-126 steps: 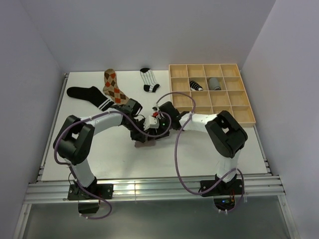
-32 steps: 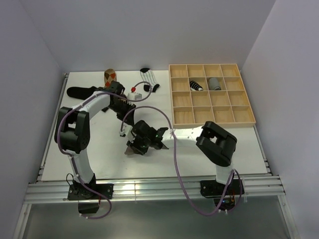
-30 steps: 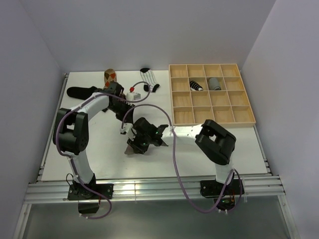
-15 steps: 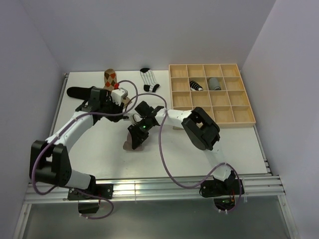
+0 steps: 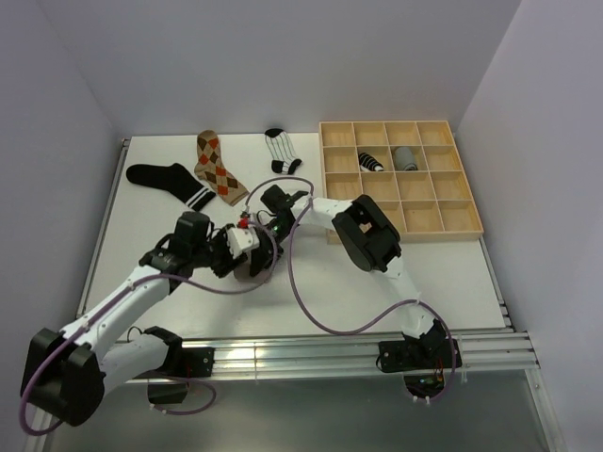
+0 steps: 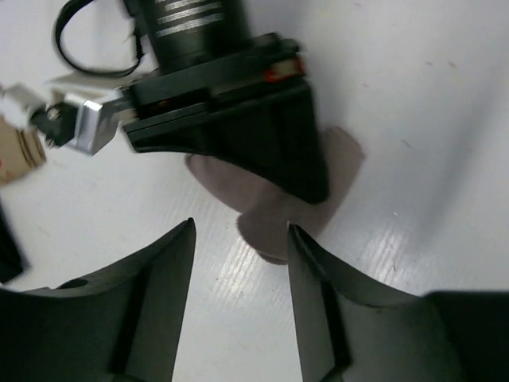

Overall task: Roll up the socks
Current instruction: Roll the sock at the center of the board.

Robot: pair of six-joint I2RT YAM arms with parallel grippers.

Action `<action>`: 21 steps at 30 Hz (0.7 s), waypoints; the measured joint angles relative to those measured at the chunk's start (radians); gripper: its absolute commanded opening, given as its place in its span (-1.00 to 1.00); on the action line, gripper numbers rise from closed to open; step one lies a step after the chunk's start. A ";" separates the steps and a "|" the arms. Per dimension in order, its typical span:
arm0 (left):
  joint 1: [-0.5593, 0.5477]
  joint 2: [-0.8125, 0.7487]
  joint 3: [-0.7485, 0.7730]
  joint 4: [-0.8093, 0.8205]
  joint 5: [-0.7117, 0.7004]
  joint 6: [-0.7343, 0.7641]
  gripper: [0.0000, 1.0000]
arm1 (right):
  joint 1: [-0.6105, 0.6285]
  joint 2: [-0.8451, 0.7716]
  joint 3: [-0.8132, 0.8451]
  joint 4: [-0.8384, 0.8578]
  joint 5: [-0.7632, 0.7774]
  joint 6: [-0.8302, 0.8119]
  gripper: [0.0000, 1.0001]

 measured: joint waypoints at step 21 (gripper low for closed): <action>-0.214 0.023 -0.249 0.209 -0.118 0.307 0.28 | -0.040 0.081 0.055 -0.042 -0.116 0.074 -0.50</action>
